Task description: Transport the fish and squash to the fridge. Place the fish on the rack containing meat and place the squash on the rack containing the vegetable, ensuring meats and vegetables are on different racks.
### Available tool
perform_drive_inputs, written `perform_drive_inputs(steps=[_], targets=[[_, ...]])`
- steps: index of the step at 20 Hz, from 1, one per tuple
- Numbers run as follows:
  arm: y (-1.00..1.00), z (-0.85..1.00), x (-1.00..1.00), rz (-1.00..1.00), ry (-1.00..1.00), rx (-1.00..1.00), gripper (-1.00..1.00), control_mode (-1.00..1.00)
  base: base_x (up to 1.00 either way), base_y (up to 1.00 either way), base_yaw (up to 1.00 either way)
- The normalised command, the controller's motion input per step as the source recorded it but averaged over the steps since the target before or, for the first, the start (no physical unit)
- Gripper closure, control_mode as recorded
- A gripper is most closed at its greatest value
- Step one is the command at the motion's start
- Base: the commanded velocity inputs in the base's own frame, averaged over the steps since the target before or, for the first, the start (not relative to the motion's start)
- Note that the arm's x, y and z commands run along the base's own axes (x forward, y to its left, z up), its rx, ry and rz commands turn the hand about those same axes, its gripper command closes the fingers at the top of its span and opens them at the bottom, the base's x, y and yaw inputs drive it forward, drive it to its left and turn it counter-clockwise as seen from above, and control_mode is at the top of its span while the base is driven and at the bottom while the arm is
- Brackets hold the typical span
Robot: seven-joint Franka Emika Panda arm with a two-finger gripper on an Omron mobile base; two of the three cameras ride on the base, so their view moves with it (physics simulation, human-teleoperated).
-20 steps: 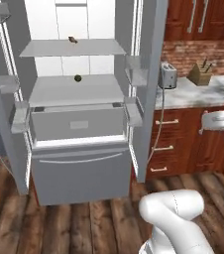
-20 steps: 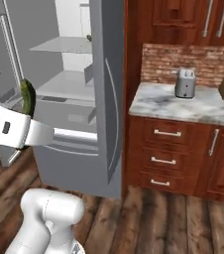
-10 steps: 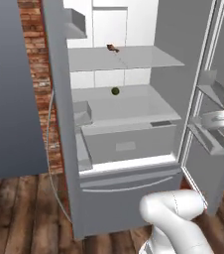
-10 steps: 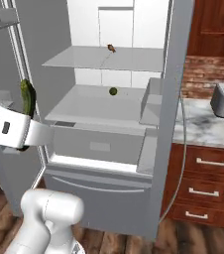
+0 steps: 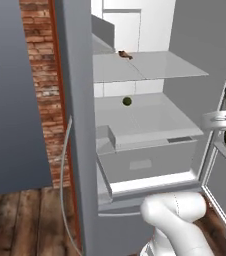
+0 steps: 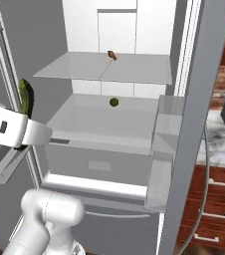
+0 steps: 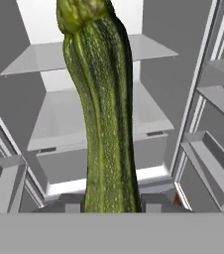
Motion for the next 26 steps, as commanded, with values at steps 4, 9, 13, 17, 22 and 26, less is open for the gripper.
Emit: perform_drive_inputs(steps=[4, 9, 13, 17, 22, 26], targets=[[0.0, 0.0, 0.0, 0.0, 0.0, 0.0, 1.0, 1.0, 0.98, 0.1, 0.0], [0.0, 0.0, 0.0, 0.0, 0.0, 0.0, 1.0, 1.0, 0.91, 0.14, 0.0], [0.0, 0.0, 0.0, 0.0, 0.0, 0.0, 1.0, 1.0, 0.41, 0.0, 0.0], [0.0, -0.05, 0.0, 0.02, 0.0, 0.0, 1.0, -1.0, 0.02, 0.0, 0.01], [0.04, -0.58, 0.31, 0.02, 0.13, -0.02, 1.0, -1.0, 0.0, 0.0, 0.0], [0.03, -0.73, 0.7, 0.0, 0.08, -0.04, 1.0, -1.0, 0.0, 0.0, 0.0]])
